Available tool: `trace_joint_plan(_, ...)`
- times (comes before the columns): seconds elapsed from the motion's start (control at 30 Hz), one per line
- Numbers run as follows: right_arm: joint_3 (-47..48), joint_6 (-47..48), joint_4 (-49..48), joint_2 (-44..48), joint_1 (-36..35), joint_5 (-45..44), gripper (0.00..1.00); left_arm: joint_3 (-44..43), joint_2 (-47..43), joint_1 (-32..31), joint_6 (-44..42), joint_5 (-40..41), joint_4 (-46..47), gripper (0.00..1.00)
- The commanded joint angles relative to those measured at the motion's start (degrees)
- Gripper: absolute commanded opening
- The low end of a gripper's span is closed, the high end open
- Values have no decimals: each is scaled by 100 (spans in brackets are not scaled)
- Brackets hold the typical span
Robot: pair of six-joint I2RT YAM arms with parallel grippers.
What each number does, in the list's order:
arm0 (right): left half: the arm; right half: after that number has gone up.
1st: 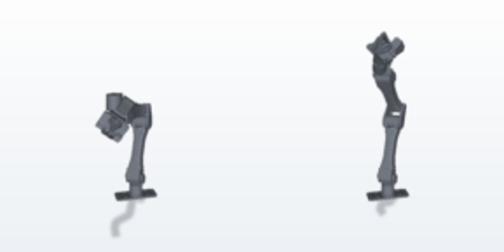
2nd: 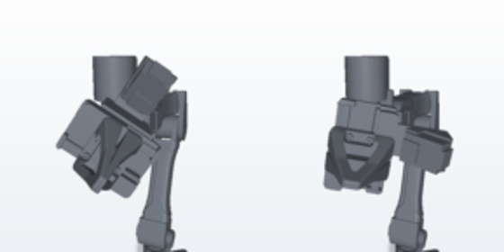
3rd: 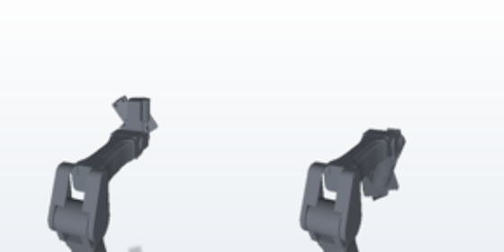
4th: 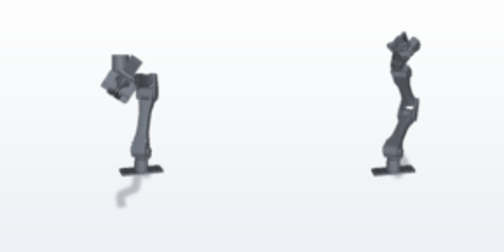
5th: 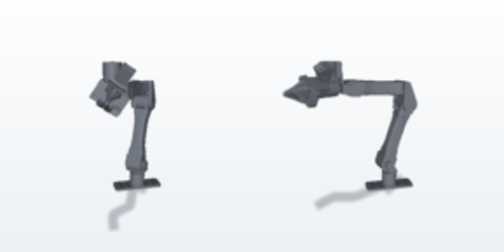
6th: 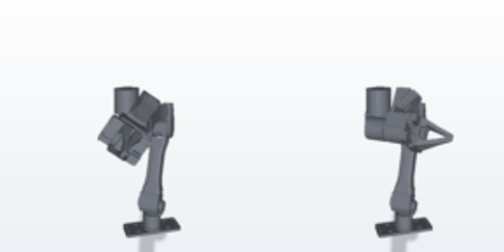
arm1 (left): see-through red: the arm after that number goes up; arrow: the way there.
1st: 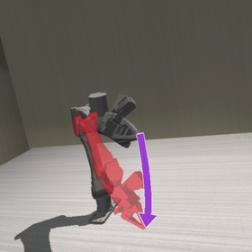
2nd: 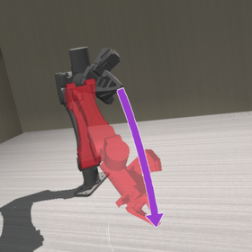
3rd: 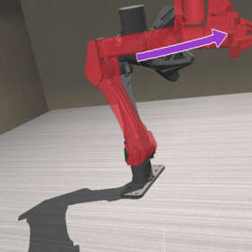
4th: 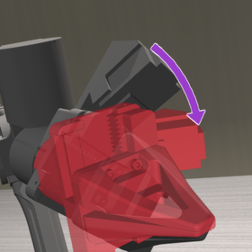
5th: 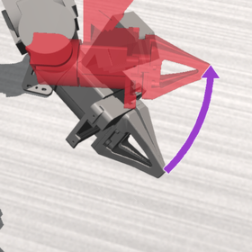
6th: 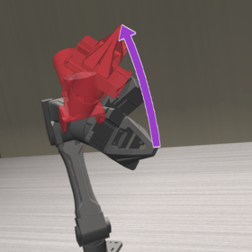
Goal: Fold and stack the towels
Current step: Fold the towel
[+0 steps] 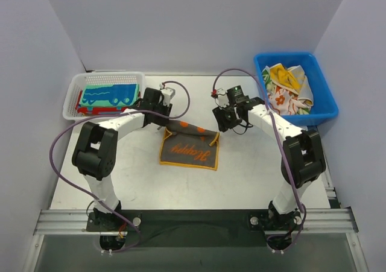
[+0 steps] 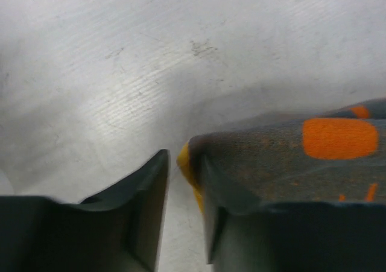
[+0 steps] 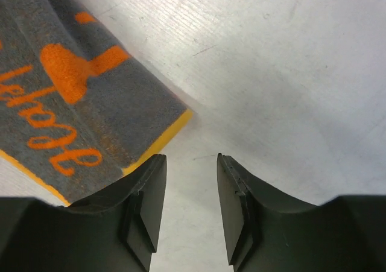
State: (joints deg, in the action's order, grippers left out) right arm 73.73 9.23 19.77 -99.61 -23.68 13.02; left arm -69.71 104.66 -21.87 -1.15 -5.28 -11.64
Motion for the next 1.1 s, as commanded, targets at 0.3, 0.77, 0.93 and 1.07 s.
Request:
trace_joint_plan(0.3, -289, -202, -193, 750, 74, 534, 63, -763, -735, 95, 1062, 1257, -170, 97)
trace_joint_plan(0.77, -1236, -2985, -2509, 601, -22, 1609, 49, 1276, -1616, -907, 2567, 712, 451, 88)
trace_joint_plan(0.93, -2318, -4744, -5476, 207, 4, 1564, 44, 935, -941, -854, 2892, 528, 1311, 70)
trace_joint_plan(1.07, -2609, -5519, -6958, -321, -14, 1608, 41, 740, -562, -793, 2997, 300, 1699, 45)
